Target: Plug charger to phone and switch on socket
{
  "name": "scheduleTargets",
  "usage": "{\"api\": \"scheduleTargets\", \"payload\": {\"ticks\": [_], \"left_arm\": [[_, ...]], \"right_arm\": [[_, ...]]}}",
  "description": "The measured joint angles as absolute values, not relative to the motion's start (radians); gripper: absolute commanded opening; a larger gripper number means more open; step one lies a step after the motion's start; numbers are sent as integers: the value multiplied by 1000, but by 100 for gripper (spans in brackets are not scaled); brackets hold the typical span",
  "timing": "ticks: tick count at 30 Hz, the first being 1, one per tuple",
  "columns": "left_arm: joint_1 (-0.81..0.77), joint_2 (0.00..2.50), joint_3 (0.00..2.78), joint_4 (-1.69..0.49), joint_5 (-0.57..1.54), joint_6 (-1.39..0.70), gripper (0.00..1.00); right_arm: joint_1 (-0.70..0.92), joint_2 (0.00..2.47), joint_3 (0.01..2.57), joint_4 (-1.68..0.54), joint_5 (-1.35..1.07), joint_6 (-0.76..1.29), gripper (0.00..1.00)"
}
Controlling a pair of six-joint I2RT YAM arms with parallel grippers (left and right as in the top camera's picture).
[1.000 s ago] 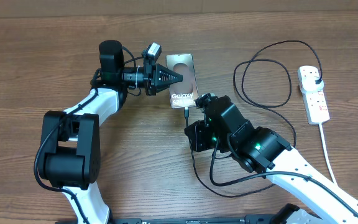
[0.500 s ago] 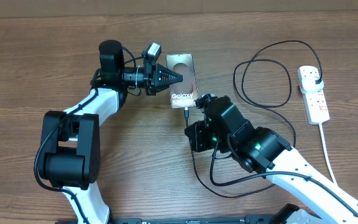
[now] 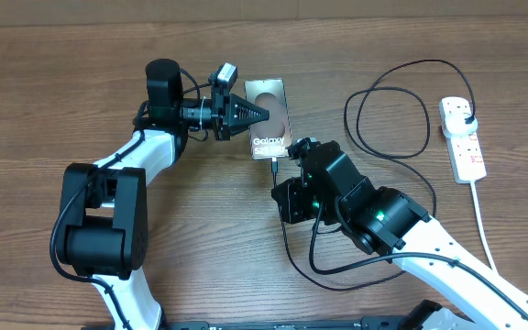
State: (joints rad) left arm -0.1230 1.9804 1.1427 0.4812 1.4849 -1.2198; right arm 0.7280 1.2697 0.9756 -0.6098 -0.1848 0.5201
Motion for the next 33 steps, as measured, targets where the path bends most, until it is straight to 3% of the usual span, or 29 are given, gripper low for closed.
{"api": "scheduleTargets", "payload": {"ticks": [33], "left_arm": [[-120, 1980, 1154, 487, 1472, -1172, 4]], "right_arm": [[744, 1270, 974, -576, -103, 356, 4]]}}
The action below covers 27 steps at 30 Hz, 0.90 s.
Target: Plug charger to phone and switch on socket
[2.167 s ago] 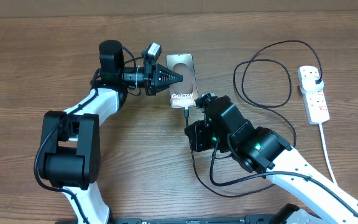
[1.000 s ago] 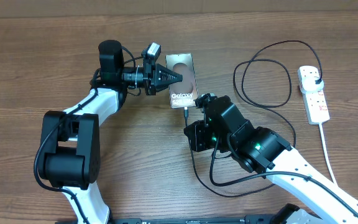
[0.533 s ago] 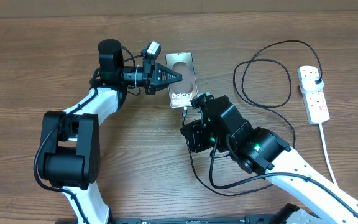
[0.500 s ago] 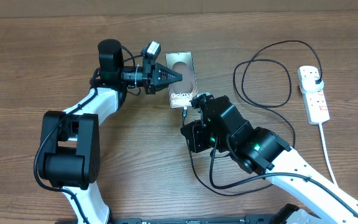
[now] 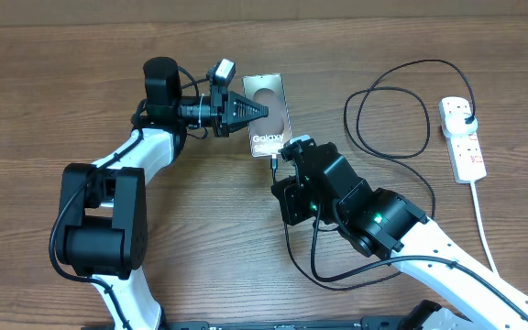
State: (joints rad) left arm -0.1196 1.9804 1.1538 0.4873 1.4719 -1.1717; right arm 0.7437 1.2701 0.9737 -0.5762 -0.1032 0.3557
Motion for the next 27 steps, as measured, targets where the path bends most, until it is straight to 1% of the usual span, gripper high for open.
{"api": "scheduleTargets", "payload": {"ticks": [12, 16, 19, 20, 27], "left_arm": [[-115, 1981, 1159, 488, 1458, -1167, 4], [-117, 1981, 1160, 487, 1468, -1167, 4], [-124, 1981, 1160, 487, 1489, -1163, 4], [-127, 1981, 1160, 487, 1494, -1159, 4], [-136, 1981, 1160, 487, 1515, -1149, 4]], "right_arm": [[746, 1270, 973, -532, -36, 296, 4], [746, 1270, 972, -505, 1, 288, 8], [741, 1270, 972, -493, 33, 286, 17], [741, 1270, 972, -497, 36, 289, 18], [740, 1270, 972, -536, 54, 287, 18]]}}
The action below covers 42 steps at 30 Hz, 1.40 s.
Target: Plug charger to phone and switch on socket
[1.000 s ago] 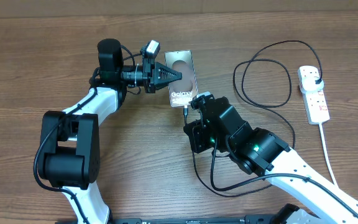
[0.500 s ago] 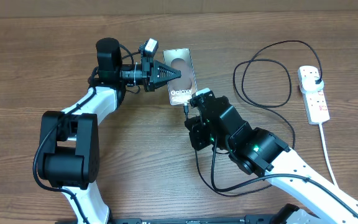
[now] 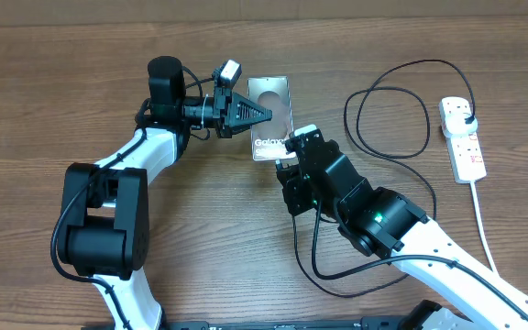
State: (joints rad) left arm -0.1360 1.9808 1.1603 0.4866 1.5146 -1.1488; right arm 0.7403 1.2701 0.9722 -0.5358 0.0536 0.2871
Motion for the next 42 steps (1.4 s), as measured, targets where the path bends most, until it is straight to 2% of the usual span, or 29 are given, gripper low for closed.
{"api": "scheduleTargets", "payload": {"ticks": [20, 23, 33, 38, 42], "left_arm": [[-136, 1981, 1160, 487, 1542, -1148, 4], [-136, 1981, 1160, 487, 1542, -1148, 4], [-105, 1981, 1160, 505, 1542, -1148, 4], [7, 1980, 1160, 506, 1541, -1148, 4], [100, 1981, 1160, 506, 1540, -1148, 4]], "right_arm": [[739, 1270, 972, -584, 6, 287, 19], [739, 1270, 972, -609, -15, 290, 27], [739, 1346, 972, -655, -27, 375, 44], [739, 1517, 972, -564, -25, 386, 46], [739, 1641, 972, -494, -20, 407, 52]]}}
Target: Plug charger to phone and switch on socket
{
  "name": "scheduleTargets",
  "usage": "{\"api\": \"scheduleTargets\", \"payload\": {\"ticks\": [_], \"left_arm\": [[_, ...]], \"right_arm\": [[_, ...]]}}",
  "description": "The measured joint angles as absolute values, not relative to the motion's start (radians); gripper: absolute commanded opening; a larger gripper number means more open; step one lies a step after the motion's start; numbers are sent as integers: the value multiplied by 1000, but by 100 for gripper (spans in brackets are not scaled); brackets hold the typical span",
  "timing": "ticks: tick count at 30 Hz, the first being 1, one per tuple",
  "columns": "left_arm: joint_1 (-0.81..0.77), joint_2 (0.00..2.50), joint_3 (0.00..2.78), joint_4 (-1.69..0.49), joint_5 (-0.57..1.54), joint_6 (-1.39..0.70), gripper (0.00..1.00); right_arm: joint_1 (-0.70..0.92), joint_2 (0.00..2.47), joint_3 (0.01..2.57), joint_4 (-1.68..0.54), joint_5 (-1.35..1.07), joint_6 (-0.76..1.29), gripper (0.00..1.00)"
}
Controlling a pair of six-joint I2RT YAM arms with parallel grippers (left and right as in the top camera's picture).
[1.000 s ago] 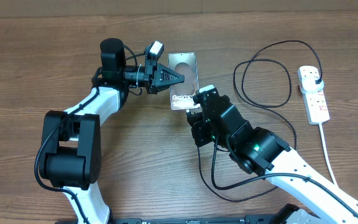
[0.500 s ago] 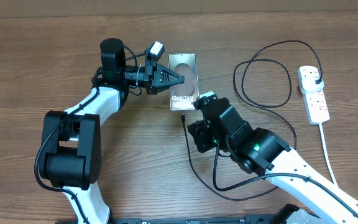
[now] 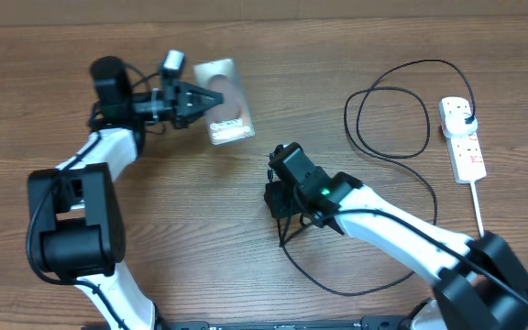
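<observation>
The phone (image 3: 231, 108), screen up and turned askew, lies at the back left of the wooden table. My left gripper (image 3: 216, 97) reaches in from the left, its fingers closed to a point on the phone's left edge. My right gripper (image 3: 271, 176) is at the table's middle, well apart from the phone, below and right of it. It is mostly hidden under its wrist, and the black charger cable (image 3: 287, 240) rises into it. The white power strip (image 3: 464, 145) lies at the far right with the charger's adapter (image 3: 460, 111) plugged in.
The charger cable loops (image 3: 394, 71) across the right half of the table between the strip and my right arm. The strip's white lead (image 3: 480, 220) runs toward the front right edge.
My left gripper and the phone have moved well to the left and slightly back. The phone is now turned askew. My right gripper, which was at the phone's lower edge, now sits apart from it.
My left gripper stayed at the phone's left edge throughout. My right gripper held the charger plug at the phone's lower edge and pressed closer over two moments. Now the phone is off to the left with my left gripper, away from the plug.
</observation>
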State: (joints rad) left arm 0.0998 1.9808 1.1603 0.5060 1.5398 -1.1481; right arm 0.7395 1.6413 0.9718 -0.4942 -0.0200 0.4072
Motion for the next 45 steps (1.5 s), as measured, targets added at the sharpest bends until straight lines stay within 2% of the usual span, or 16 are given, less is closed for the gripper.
{"api": "scheduleTargets", "payload": {"ticks": [6, 14, 21, 25, 31, 40, 42, 45], "left_arm": [[151, 1981, 1160, 506, 1538, -1148, 4], [153, 1981, 1160, 506, 1538, -1148, 4], [153, 1981, 1160, 506, 1538, -1148, 4], [153, 1981, 1160, 506, 1538, -1148, 4], [159, 1981, 1160, 505, 1543, -1148, 4], [206, 1981, 1160, 494, 1546, -1148, 4], [217, 1981, 1160, 494, 1546, -1148, 4], [221, 1981, 1160, 494, 1546, -1148, 4]], "right_arm": [[739, 1726, 974, -468, -2, 422, 52], [740, 1811, 1011, -459, 65, 452, 47], [776, 1861, 1073, -442, 133, 471, 47], [797, 1917, 1134, -491, 163, 475, 42], [798, 1970, 1222, -589, 189, 497, 25], [798, 1974, 1253, -701, 142, 551, 28], [795, 1974, 1255, -701, 136, 554, 22], [788, 1974, 1255, -702, 126, 566, 9]]}}
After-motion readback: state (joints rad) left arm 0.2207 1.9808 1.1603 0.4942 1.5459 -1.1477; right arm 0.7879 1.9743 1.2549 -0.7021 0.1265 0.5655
